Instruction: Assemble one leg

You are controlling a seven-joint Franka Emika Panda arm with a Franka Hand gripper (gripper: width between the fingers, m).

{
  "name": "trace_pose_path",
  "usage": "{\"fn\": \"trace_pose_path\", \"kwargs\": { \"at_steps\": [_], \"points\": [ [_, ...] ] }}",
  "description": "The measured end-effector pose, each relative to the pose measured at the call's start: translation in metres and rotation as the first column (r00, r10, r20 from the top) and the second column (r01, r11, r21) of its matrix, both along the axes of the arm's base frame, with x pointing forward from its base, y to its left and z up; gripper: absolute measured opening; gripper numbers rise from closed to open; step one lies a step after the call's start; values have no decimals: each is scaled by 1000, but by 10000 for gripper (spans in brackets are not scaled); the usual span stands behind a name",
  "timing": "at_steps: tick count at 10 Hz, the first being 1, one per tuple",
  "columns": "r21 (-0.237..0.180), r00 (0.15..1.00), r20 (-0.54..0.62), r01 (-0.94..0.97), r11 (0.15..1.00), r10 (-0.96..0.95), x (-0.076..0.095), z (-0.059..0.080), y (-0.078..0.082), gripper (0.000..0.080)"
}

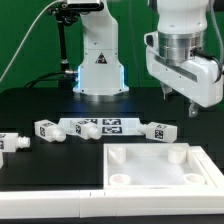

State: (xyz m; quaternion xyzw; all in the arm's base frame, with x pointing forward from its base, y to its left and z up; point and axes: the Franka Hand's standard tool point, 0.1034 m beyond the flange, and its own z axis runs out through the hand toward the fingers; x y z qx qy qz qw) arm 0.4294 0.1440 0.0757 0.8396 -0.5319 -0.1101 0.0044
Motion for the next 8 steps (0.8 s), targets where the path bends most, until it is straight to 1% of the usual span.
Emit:
{"fn": "trace_pose_path", "kwargs": {
  "at_steps": [1,2,3,4,5,6,7,8],
  "points": [
    [10,999,7,-54,998,54,0,0,-1,649],
    [26,976,23,-217,976,216,0,1,-5,649],
    [44,933,46,-358,933,357,2,3,-8,649],
    [67,865,73,-501,863,497,2,3,-13,649],
    [61,775,86,-631,774,626,4,4,-15,649],
    [43,686,90,-727,685,722,5,7,-11,649],
    [47,678,91,-734,677,729,5,5,-15,649],
    [52,632,99,-775,630,769,5,5,-17,649]
  ]
}}
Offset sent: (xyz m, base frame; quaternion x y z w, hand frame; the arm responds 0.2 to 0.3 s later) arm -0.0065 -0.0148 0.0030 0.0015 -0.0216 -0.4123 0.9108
